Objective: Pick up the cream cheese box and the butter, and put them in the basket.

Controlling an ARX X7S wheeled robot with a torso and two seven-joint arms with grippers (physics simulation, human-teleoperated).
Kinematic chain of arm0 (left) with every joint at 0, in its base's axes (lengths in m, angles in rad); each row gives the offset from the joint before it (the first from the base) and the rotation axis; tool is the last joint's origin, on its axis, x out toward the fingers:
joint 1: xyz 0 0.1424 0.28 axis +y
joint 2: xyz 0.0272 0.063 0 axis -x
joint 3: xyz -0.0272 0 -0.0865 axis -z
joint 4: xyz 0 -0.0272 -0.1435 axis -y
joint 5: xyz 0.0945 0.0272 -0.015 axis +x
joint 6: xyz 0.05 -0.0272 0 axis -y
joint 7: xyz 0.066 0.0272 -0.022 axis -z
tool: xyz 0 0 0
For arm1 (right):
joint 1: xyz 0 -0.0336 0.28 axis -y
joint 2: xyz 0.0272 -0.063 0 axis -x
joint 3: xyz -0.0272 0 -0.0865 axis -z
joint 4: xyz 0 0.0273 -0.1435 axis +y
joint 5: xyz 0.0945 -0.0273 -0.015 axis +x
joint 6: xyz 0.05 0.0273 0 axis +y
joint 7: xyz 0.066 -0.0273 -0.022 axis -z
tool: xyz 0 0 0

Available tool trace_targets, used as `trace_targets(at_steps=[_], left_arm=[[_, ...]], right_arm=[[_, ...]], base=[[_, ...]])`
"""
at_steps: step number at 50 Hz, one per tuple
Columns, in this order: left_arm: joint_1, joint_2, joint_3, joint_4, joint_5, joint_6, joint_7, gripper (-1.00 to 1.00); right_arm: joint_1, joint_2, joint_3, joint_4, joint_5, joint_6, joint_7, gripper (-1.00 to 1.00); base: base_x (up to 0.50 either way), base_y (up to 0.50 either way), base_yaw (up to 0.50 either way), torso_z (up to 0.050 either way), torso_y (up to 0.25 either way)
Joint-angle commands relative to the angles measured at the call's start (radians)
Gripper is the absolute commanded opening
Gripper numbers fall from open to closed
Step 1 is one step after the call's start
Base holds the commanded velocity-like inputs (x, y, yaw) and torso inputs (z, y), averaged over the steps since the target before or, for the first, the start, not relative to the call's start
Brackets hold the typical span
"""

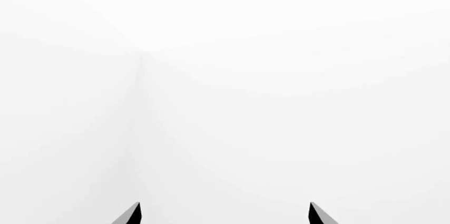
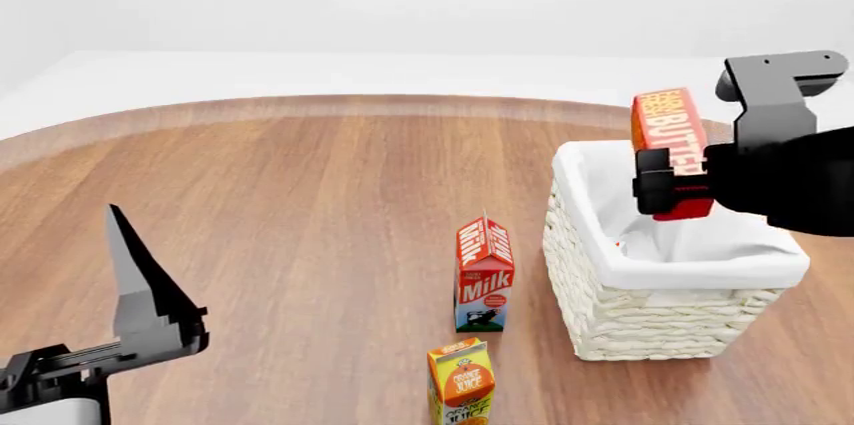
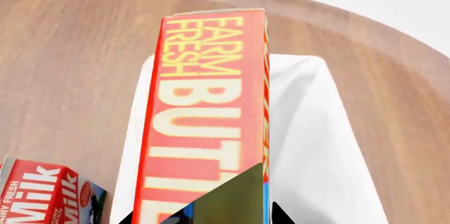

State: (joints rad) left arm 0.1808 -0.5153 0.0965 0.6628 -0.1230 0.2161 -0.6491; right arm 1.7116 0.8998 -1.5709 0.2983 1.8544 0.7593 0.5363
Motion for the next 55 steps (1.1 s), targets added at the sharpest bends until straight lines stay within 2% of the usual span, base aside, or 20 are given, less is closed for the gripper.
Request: trace_targets(at_steps=[1,40,55], left_arm=[[-0.002,0.000,0.003,-0.002,0.002,-0.001,0.000,1.00],[-0.004,-0.001,0.015,0.002,0.008,-0.007,-0.001,1.00],[-0.006,0.000,0.019,-0.006,0.005,-0.004,-0.001,1.00]], right_arm=[[-0.022,0.017,0.027,0.022,-0.060,-0.031,-0.017,-1.00],[-0.085,0.034,0.021,0.065,-0.072,-0.063,-0.035,-1.00],[-0.114,-0.057,0.006,0.195,-0.108,-0.084,-0.109,-1.00]], base=[[0.00,0.00,0.00,0.000,0.000],[0.00,0.00,0.00,0.001,0.001],[0.00,0.00,0.00,0.001,0.001]])
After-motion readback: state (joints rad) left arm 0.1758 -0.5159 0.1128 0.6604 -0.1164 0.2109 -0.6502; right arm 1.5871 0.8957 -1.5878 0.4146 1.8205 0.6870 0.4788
